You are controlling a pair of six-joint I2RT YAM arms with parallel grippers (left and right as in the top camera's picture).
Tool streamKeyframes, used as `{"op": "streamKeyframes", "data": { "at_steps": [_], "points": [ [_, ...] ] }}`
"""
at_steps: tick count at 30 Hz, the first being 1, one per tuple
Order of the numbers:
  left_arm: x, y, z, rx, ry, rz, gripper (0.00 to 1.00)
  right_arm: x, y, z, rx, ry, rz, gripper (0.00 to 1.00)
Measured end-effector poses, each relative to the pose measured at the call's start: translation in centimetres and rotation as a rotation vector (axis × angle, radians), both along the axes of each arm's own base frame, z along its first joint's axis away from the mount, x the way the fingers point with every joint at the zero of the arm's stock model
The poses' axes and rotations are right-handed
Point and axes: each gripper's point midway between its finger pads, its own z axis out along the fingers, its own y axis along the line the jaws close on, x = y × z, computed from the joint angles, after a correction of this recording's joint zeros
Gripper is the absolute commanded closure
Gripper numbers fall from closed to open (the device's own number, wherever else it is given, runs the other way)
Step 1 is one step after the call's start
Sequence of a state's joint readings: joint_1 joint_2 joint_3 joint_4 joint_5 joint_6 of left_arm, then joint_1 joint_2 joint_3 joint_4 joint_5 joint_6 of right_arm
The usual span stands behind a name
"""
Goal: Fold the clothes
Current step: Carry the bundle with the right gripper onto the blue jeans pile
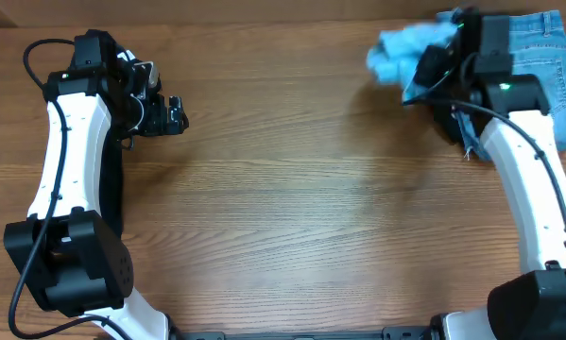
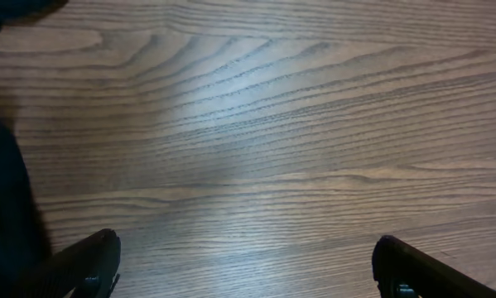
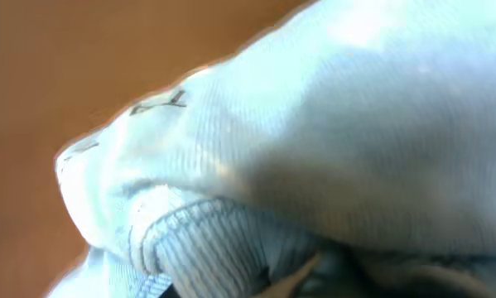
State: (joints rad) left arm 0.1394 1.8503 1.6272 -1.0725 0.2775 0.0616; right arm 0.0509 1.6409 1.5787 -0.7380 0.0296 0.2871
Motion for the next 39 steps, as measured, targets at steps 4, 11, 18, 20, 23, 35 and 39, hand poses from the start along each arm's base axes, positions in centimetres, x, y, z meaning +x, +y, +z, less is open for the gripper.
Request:
{"op": "streamKeyframes", "data": {
  "at_steps": [4,11,18,20,23,35,39],
  "points": [
    [0.0,0.0,0.0,0.000,-0.001,0.000,0.00,2.7,-3.4,3.8,-0.091,-0.181,-0.002,0.96],
    [0.2,0.0,0.0,0.001,-0.008,0.000,0.00,5.6,-14.7,9.5,-0.253,-0.477,-0.019,0.96],
    [0.2,0.0,0.1,0.002,-0.008,0.000,0.00,8.1,-20.3,0.0,-0.127,-0.380,0.041,0.96],
    [0.2,0.0,0.1,0.002,-0.008,0.000,0.00,8.1,-20.7,-2.3,-0.086,-0.341,0.055,0.96],
    [0.2,0.0,0.1,0.002,-0.009,0.000,0.00,7.8,-21.2,-4.1,-0.050,-0.301,0.057,0.96],
    [1.1,0.2,0.4,0.006,-0.049,0.004,0.00,9.5,-22.5,2.5,-0.078,-0.593,0.077,0.96],
    [1.2,0.2,0.4,0.006,-0.051,0.004,0.00,11.1,-22.8,-2.2,-0.042,-0.545,0.073,0.96]
  ]
}}
